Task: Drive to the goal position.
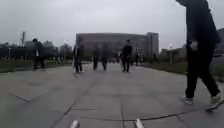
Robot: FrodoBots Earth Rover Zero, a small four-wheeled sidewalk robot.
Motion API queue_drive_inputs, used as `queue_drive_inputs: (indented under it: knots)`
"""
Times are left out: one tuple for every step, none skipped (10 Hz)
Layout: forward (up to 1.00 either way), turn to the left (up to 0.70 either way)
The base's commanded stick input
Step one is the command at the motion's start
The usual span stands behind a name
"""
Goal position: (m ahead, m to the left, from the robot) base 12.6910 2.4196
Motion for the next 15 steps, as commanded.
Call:
queue_drive_inputs:
  knots:
    - [0.85,-0.03]
    - [0.85,-0.03]
    - [0.85,-0.03]
    - [0.85,-0.03]
    - [0.85,-0.03]
    - [0.85,-0.03]
    - [0.85,-0.03]
    - [0.85,-0.03]
    - [0.85,-0.03]
    - [0.85,-0.03]
    - [0.85,-0.03]
    - [0.85,-0.03]
    - [0.85,-0.03]
    - [0.85,-0.03]
    - [0.85,-0.03]
